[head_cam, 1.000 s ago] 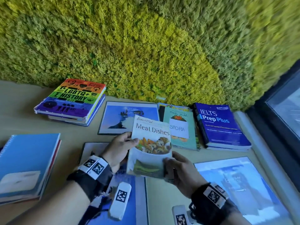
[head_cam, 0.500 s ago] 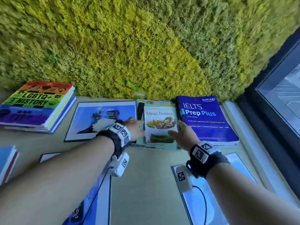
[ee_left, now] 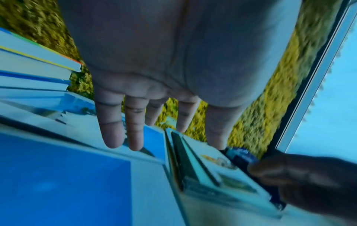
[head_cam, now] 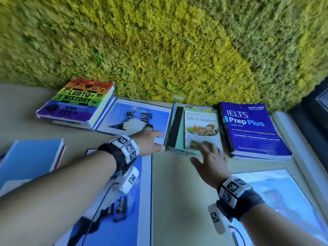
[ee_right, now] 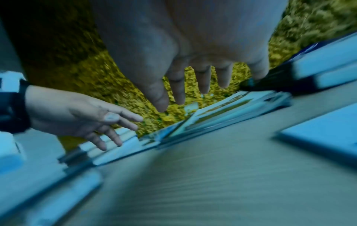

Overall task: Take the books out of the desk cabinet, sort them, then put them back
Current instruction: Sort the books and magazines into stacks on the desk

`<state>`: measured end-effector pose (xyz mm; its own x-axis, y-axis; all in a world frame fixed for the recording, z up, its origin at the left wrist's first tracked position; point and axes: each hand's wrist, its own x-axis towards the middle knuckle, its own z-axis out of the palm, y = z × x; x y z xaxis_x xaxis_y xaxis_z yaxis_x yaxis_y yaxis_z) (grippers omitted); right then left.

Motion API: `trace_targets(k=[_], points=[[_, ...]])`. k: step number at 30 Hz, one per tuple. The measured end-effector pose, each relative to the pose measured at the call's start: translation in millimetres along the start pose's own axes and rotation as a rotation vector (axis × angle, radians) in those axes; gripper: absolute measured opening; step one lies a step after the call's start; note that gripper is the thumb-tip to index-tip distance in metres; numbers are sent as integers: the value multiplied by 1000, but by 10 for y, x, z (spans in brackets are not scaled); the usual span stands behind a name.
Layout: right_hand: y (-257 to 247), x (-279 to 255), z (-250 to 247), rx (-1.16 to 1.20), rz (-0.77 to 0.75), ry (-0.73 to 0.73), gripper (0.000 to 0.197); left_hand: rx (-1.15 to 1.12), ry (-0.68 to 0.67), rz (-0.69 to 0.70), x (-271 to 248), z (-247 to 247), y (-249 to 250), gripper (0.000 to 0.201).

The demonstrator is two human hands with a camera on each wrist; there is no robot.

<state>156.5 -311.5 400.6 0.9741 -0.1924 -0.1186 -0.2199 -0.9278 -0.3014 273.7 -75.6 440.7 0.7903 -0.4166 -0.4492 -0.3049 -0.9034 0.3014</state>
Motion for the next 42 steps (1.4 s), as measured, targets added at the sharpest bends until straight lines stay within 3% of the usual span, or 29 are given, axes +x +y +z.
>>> trace_targets(k=[4, 8, 11, 16, 19, 22, 26, 27, 30, 32, 36, 38, 42], points=[[-658, -425, 140, 484, -122, -202, 28, -200, 161, -11, -679, -165, -499, 49], [-1088, -759, 491, 511, -69, -371, 54, -319, 282, -206, -1343, 38, -1262, 32], [-1200, -843, 684, 697, 102, -428, 46, -355, 222, -317, -1659, 359, -1598, 50], [-1217, -791, 595, 1115, 320, -345, 20, -509, 227, -265, -1777, 836, -1730, 89], [-1190, -764, 456, 1335, 401, -318, 13, -601, 265, -222, -1754, 953, -1698, 90], [-1146, -682, 307, 1384, 372, -271, 15, -716, 271, -166, -1680, 921, -1668, 82], [-1121, -469, 13, 1205, 270, -248, 28, -949, 296, -142, -1563, 707, -1650, 70], [-1150, -419, -75, 1164, 236, -253, 27, -988, 313, -120, -1554, 644, -1625, 56], [-1301, -260, -300, 1150, 107, -295, 22, -1128, 395, -66, -1419, 526, -1566, 45], [-1353, -77, -392, 1004, 76, -197, 23, -1410, 338, -76, -1316, 446, -1481, 15], [-1396, 279, -623, 398, -68, 141, 41, -1776, 299, -109, -1046, 274, -1325, 11], [-1456, 284, -667, 285, -196, 95, 49, -1872, 325, -128, -869, 214, -1261, 7], [-1543, 116, -352, -14, -351, -239, 66, -1968, 341, -222, -554, 127, -1129, 8]])
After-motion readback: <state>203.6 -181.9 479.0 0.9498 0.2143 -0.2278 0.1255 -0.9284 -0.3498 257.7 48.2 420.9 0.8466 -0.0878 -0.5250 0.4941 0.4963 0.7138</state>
